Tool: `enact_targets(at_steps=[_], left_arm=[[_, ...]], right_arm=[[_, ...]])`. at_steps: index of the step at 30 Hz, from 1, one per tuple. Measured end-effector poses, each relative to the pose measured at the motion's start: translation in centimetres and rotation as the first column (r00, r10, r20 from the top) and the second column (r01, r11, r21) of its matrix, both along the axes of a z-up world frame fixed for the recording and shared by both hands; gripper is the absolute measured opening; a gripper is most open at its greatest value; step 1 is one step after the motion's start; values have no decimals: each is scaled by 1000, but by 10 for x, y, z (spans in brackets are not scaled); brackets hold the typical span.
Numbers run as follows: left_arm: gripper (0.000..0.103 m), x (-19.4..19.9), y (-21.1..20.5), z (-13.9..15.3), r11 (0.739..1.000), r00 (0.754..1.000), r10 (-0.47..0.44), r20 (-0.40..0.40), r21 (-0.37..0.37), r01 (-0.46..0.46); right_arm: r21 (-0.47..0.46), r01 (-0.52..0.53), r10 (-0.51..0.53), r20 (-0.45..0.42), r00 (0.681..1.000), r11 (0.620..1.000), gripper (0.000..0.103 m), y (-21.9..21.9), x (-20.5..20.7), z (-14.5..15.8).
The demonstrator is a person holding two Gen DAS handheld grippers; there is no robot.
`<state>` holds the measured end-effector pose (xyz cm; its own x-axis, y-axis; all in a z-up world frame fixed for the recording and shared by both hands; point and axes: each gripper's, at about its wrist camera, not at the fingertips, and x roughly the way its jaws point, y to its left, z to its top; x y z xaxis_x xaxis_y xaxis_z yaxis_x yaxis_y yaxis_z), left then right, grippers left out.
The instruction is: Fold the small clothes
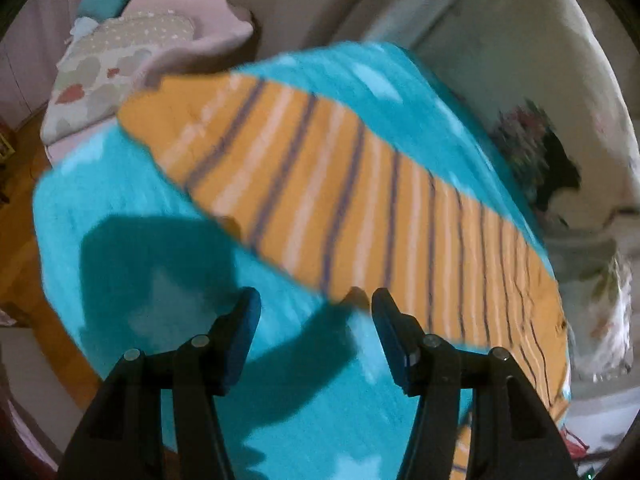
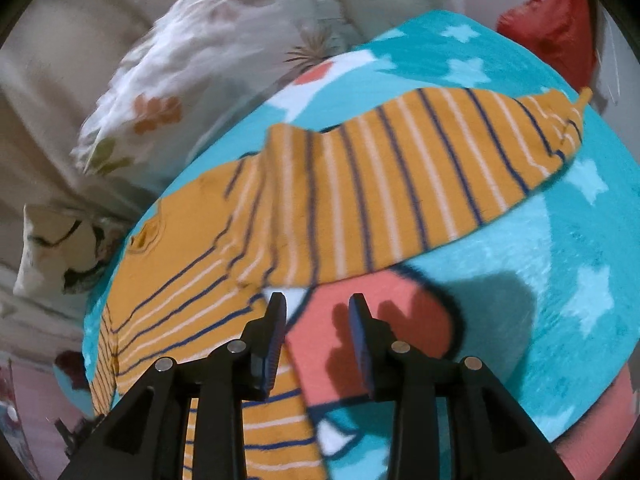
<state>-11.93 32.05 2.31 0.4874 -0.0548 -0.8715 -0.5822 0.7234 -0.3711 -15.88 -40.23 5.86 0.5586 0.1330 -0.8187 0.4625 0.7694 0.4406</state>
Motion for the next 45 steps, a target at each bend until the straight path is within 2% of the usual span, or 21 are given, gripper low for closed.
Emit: enact_targets(at_steps=[2, 6, 9, 10, 11, 12, 14, 17, 20, 23, 26, 27, 28, 30, 32, 33, 36, 39, 42, 44, 45], left_arm=[[57, 4, 14, -1, 1000, 1000, 18, 7, 18, -18], [57, 18, 53, -1, 999, 998, 47, 45, -14, -47], [57, 36, 65, -1, 999, 998, 44, 52, -22, -43], [49, 40, 67, 0, 999, 998, 37, 43, -16, -36], [22, 44, 69, 1, 999, 999, 33, 25, -2, -33], [10, 49, 74, 3, 1000, 1000, 26, -2, 11, -26], [9, 51, 76, 8, 999, 1000, 25, 11, -34, -25], [9, 52, 71, 28, 1000, 999, 6, 51, -26, -4], [9, 59, 43, 60, 998, 991, -68, 118, -8, 70], [9, 73, -7, 90, 982, 966, -185, 183, -3, 188], [9, 92, -79, 113, 940, 915, -332, 230, -1, 342], [9, 101, -115, 119, 914, 886, -392, 246, -1, 405], [9, 105, -135, 122, 899, 871, -422, 253, -3, 437], [9, 119, -202, 126, 843, 816, -511, 272, -26, 537], [9, 129, -252, 125, 800, 776, -566, 277, -41, 598], [9, 135, -290, 123, 768, 746, -603, 281, -48, 639], [9, 143, -375, 110, 691, 678, -681, 277, -63, 720], [9, 149, -450, 86, 626, 628, -739, 245, -95, 774], [9, 151, -504, 57, 589, 593, -786, 177, -78, 804], [11, 149, -521, 36, 562, 576, -805, 147, -124, 818], [12, 150, -529, 25, 560, 577, -808, 119, -149, 815]], right_arm=[[-11, -15, 15, -1, 1000, 1000, 38, 17, 0, 6], [-37, -32, 31, -12, 999, 999, 38, 51, 0, 13], [-48, -40, 39, -20, 999, 998, 38, 74, 3, 14], [-49, -41, 40, -22, 999, 998, 38, 79, 4, 14], [-50, -42, 41, -24, 999, 998, 38, 85, 4, 14], [-51, -43, 41, -26, 999, 998, 38, 92, 4, 14], [-51, -45, 44, -28, 999, 998, 38, 101, 6, 12], [-57, -58, 56, -33, 998, 997, 38, 111, 8, 10], [-66, -73, 71, -32, 997, 995, 38, 118, 11, 9], [-59, -82, 81, -19, 997, 995, 38, 117, 13, 7], [-51, -93, 93, -14, 996, 994, 38, 113, 14, 4], [-47, -99, 99, -11, 995, 994, 38, 110, 14, 3], [-45, -104, 104, -9, 995, 994, 38, 106, 13, 2], [-46, -108, 108, -4, 994, 993, 38, 97, 11, 0], [-40, -115, 115, 0, 993, 993, 38, 86, 8, -1], [-36, -117, 117, 0, 993, 993, 38, 81, 7, -3], [-30, -124, 124, 0, 992, 992, 38, 63, 3, -6], [-25, -126, 126, -3, 992, 992, 38, 43, -3, -9], [-10, -117, 117, -8, 993, 993, 38, 23, -7, -15], [2, -115, 115, -5, 993, 993, 38, 11, -9, -17], [5, -116, 116, -2, 993, 993, 38, 7, -10, -17]])
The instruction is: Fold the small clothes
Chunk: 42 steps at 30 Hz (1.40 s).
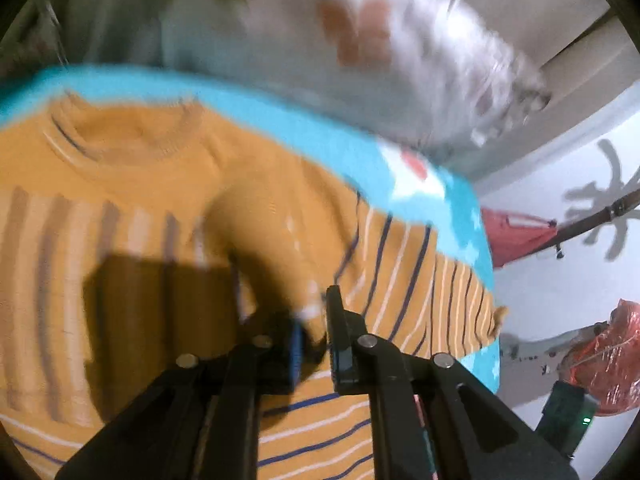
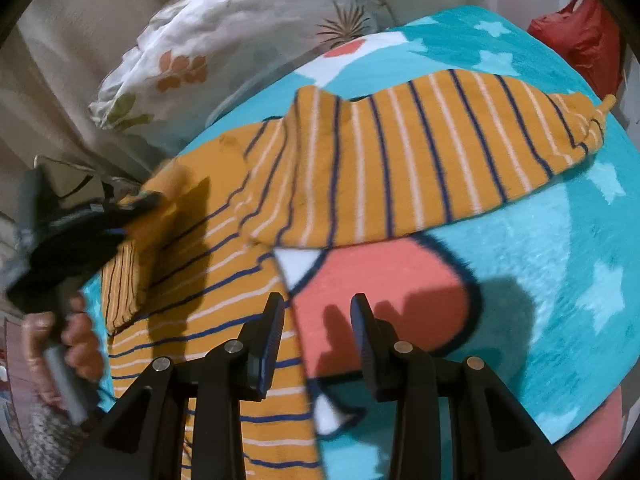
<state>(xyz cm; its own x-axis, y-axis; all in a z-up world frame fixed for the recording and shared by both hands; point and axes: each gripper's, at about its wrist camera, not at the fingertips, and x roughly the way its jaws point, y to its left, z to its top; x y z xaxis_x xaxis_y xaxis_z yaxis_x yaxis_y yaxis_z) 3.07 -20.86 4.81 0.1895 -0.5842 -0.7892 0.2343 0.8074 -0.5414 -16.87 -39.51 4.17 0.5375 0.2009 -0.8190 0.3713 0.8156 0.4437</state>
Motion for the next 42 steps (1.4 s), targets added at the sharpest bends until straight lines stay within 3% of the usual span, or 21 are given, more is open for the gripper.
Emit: enact_targets(at_steps=[3, 5, 7, 11, 14, 19, 24, 27, 32, 36, 39, 42], left_arm=[[26, -6, -5, -12, 1000, 999, 1, -42, -27, -2], [44, -12, 1, -5, 999, 999, 3, -37, -54, -5], [49, -19, 12, 11, 998, 1000, 18, -8, -64, -19], [62, -37, 50, 38, 996, 996, 73, 60, 51, -76], [66, -53, 91, 50, 978, 986, 137, 97, 147, -151], [67, -81, 149, 52, 909, 962, 245, 121, 317, -271], [68, -104, 181, 56, 880, 939, 319, 126, 330, -343], [68, -110, 187, 55, 874, 937, 325, 130, 338, -350], [68, -111, 177, 51, 890, 944, 311, 112, 313, -330], [68, -113, 163, 44, 910, 959, 269, 92, 303, -284], [68, -114, 150, 39, 918, 967, 241, 81, 305, -254], [68, -115, 141, 36, 922, 972, 223, 72, 308, -234]], right_arm=[[-1, -1, 1, 11, 1000, 1000, 38, -11, 1, 2], [0, -6, 6, 26, 1000, 1000, 38, -16, 4, 6], [3, -20, 20, 38, 999, 1000, 38, -17, 8, 10], [15, -105, 104, 84, 991, 994, 38, 2, 39, 25], [21, -192, 188, 117, 975, 981, 38, 28, 64, 33], [25, -277, 273, 107, 956, 960, 38, 68, 119, 16], [51, -239, 238, 22, 971, 970, 36, 59, 149, -27], [80, -233, 230, 40, 972, 969, 36, 49, 143, -23], [18, -135, 133, 73, 988, 991, 43, 8, 101, 3], [-29, 33, -31, 52, 998, 999, 44, -54, 46, 7], [-40, 189, -188, 32, 982, 981, 45, -104, 1, 2], [-36, 332, -331, 31, 943, 942, 46, -148, -39, -1]])
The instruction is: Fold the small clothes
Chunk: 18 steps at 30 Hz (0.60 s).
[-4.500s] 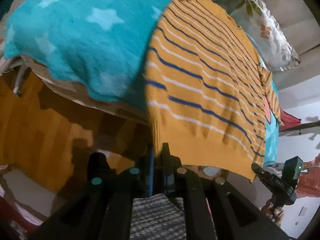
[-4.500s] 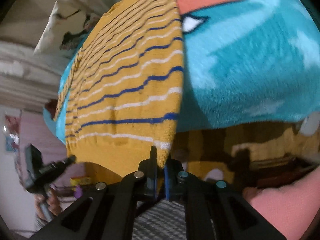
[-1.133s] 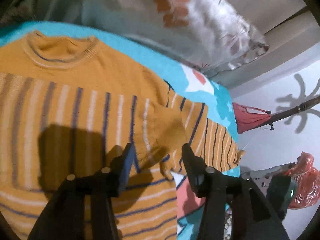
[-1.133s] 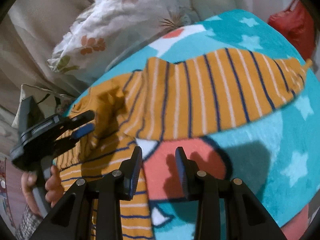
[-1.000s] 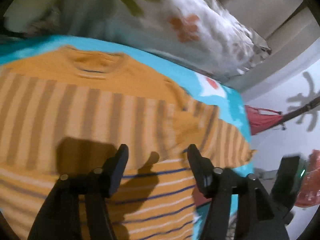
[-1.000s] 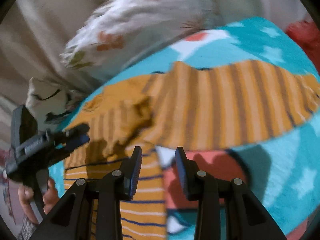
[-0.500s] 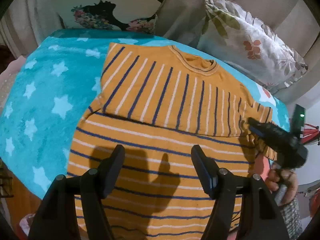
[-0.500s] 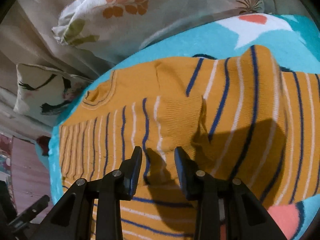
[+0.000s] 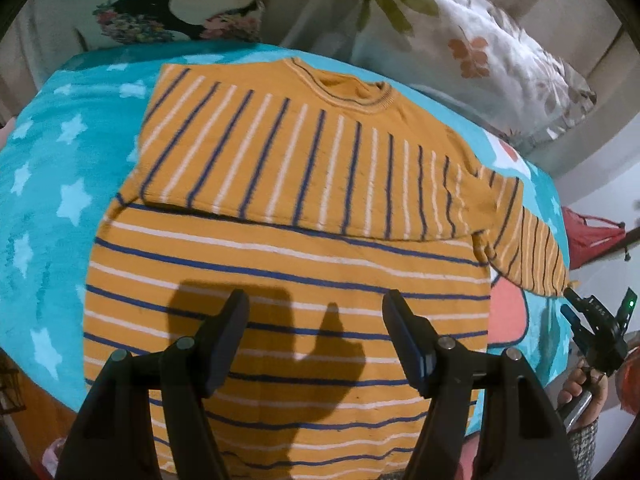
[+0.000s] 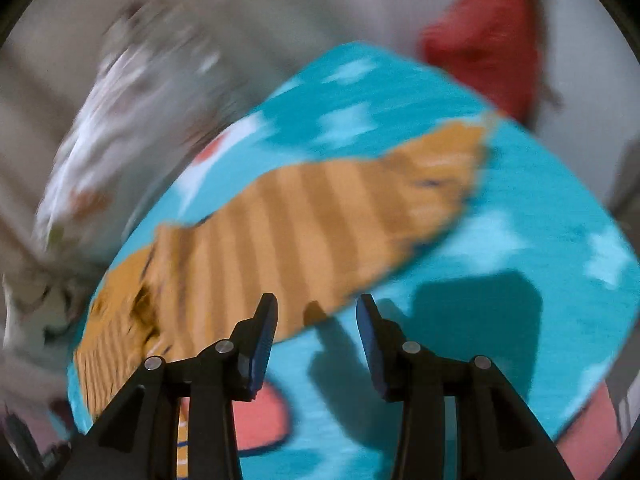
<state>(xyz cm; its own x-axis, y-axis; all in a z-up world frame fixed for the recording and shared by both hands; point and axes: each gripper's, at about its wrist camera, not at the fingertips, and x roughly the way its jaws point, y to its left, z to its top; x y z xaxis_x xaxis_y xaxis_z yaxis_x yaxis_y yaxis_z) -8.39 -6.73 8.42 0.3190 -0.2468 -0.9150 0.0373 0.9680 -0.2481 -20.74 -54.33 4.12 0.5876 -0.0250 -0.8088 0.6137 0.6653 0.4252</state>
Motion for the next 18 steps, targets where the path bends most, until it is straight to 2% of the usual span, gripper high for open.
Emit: enact_targets(at_steps=[2, 7, 11, 14, 15, 16, 17, 18], left_arm=[[68, -1, -5, -2, 1000, 1000, -10, -8, -1, 10], [68, -6, -13, 0, 1000, 1000, -22, -9, 13, 22], [68, -10, -11, 2, 1000, 1000, -9, -14, 20, 9], [68, -15, -4, 3, 1000, 1000, 9, -15, 30, -8], [68, -15, -1, 3, 999, 1000, 15, -17, 31, -15], [68, -17, 3, 3, 999, 1000, 24, -19, 30, -24], [68, -18, 7, 2, 999, 999, 34, -21, 28, -33], [68, -18, 13, 2, 999, 999, 44, -22, 25, -43]], right_arm=[[15, 71, -71, 6, 997, 997, 52, -22, -15, -1], [48, 159, -159, 13, 987, 986, 57, -67, -19, -4], [91, 230, -230, -10, 973, 969, 57, -100, -5, -18], [103, 242, -241, -23, 970, 965, 56, -114, 9, -27], [105, 242, -240, -31, 970, 965, 49, -116, 12, -29], [112, 241, -238, -42, 970, 964, 21, -119, 16, -33], [128, 231, -227, -47, 973, 964, 10, -121, 17, -36], [136, 233, -228, -54, 972, 963, 9, -123, 16, -37]])
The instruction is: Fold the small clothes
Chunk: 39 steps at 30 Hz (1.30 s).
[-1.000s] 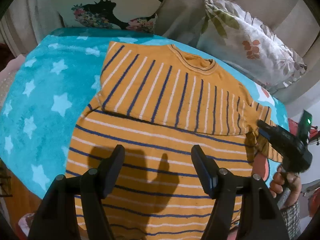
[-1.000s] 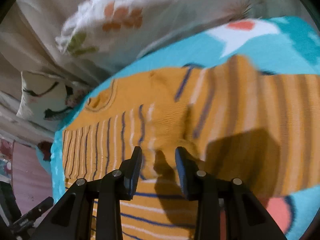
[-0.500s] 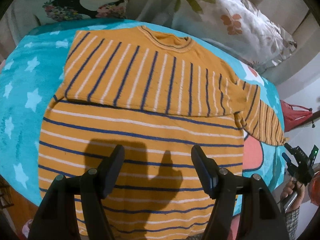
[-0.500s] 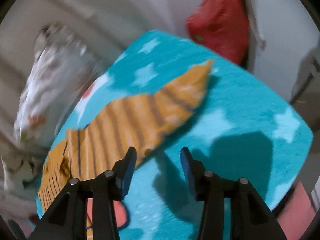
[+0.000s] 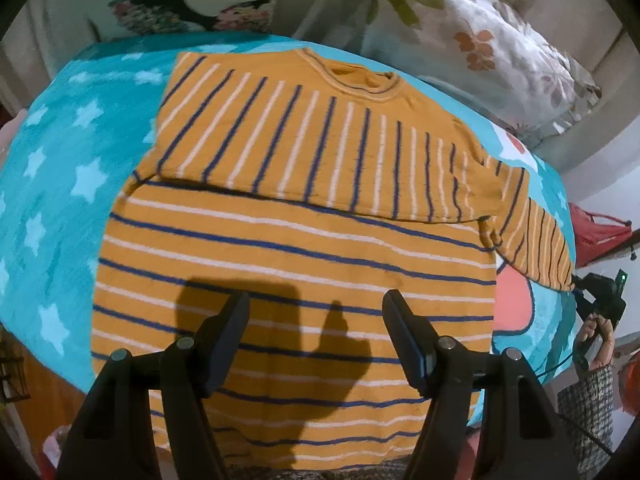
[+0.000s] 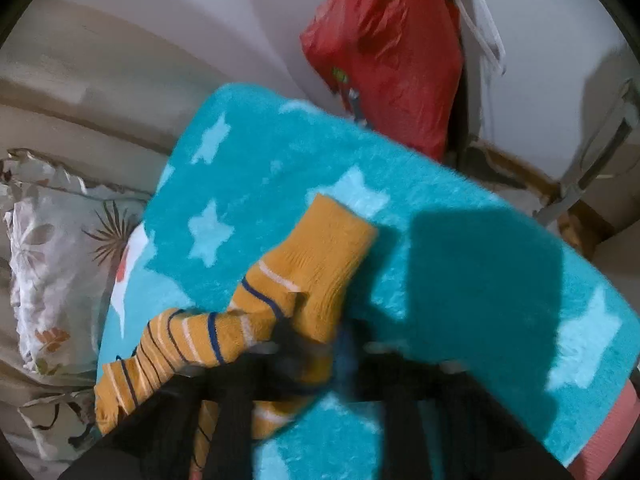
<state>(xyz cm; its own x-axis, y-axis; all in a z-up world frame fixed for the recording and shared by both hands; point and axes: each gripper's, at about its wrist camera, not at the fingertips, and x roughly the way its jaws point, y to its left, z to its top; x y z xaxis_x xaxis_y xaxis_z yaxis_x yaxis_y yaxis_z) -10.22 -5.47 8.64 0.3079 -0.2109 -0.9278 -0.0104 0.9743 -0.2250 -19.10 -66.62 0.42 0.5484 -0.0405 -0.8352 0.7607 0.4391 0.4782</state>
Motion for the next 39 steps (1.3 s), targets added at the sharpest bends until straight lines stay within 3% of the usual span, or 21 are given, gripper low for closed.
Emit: enact_targets(at_steps=[6, 9, 13, 16, 18, 24, 29, 39], left_arm=[[68, -6, 42, 0, 997, 997, 77, 18, -33, -76], [68, -8, 65, -3, 993, 994, 105, 24, -50, -104], [68, -11, 96, -8, 988, 991, 135, 25, -80, -133], [68, -16, 120, -9, 984, 988, 152, 30, -102, -149], [68, -20, 143, -10, 981, 986, 166, 33, -111, -161], [68, -35, 208, -16, 969, 974, 223, 34, -116, -217], [68, -48, 261, -25, 952, 958, 285, 17, -118, -281], [68, -61, 321, -45, 927, 934, 356, -25, -118, -357]], right_arm=[[-153, 54, -47, 51, 998, 987, 8, -3, -18, 60], [-240, 16, 2, 74, 997, 971, 8, 19, -12, 102], [-358, -122, 169, 104, 980, 926, 8, 89, 21, 154], [-379, -262, 335, 141, 932, 887, 8, 163, 56, 179], [-372, -369, 450, 157, 879, 852, 8, 221, 82, 186], [-313, -624, 687, 161, 708, 716, 8, 392, 150, 168], [-284, -769, 812, 66, 580, 572, 8, 514, 192, 124], [-224, -867, 880, -66, 470, 445, 7, 626, 230, 60]])
